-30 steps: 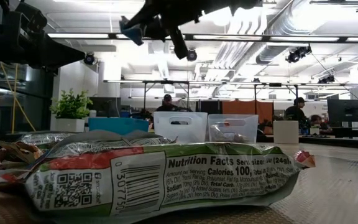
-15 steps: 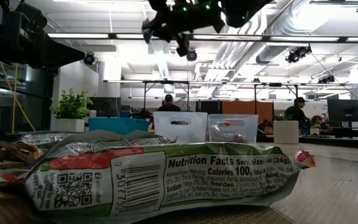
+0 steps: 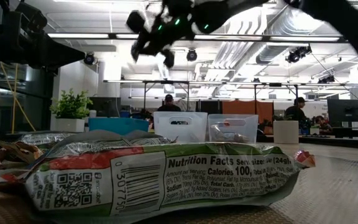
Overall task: Pick and place Granola Bars by type
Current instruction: Put the blue granola bar into the blue bin
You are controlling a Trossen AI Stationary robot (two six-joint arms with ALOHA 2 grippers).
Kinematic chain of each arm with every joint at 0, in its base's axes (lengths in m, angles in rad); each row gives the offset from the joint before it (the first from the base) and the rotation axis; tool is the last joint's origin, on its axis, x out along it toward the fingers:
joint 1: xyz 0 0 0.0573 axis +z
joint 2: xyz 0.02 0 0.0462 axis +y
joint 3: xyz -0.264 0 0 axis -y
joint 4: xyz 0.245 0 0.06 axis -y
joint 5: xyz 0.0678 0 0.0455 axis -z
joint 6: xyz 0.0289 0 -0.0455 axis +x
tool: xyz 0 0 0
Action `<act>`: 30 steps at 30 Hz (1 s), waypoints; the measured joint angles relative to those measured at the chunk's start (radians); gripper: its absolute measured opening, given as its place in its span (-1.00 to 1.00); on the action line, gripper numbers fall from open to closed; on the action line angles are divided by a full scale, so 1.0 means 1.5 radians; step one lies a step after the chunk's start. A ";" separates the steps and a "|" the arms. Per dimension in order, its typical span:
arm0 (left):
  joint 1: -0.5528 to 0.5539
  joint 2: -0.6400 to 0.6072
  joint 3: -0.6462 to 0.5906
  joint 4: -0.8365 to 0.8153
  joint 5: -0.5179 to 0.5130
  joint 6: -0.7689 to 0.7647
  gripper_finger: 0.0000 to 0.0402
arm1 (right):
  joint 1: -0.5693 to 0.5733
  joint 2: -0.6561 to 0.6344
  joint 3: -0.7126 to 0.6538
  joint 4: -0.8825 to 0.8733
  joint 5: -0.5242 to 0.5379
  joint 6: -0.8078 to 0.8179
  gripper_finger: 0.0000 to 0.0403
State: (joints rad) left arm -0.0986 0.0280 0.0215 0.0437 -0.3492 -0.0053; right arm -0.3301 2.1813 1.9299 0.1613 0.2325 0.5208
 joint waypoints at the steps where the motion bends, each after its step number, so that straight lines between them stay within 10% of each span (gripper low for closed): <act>1: 0.000 0.000 0.000 0.000 0.000 0.000 -1.00 | -0.002 0.025 0.022 -0.008 -0.004 0.015 -0.80; 10: 0.000 0.000 0.000 0.000 0.000 0.000 -1.00 | 0.002 0.187 0.196 -0.154 -0.039 0.108 -0.80; 30: 0.000 0.000 0.000 0.000 0.000 0.000 -1.00 | 0.021 0.212 0.195 -0.282 0.065 0.240 -0.81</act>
State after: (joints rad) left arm -0.0986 0.0283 0.0214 0.0437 -0.3492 -0.0054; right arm -0.2982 2.4993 2.2223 -0.2616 0.3307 0.8807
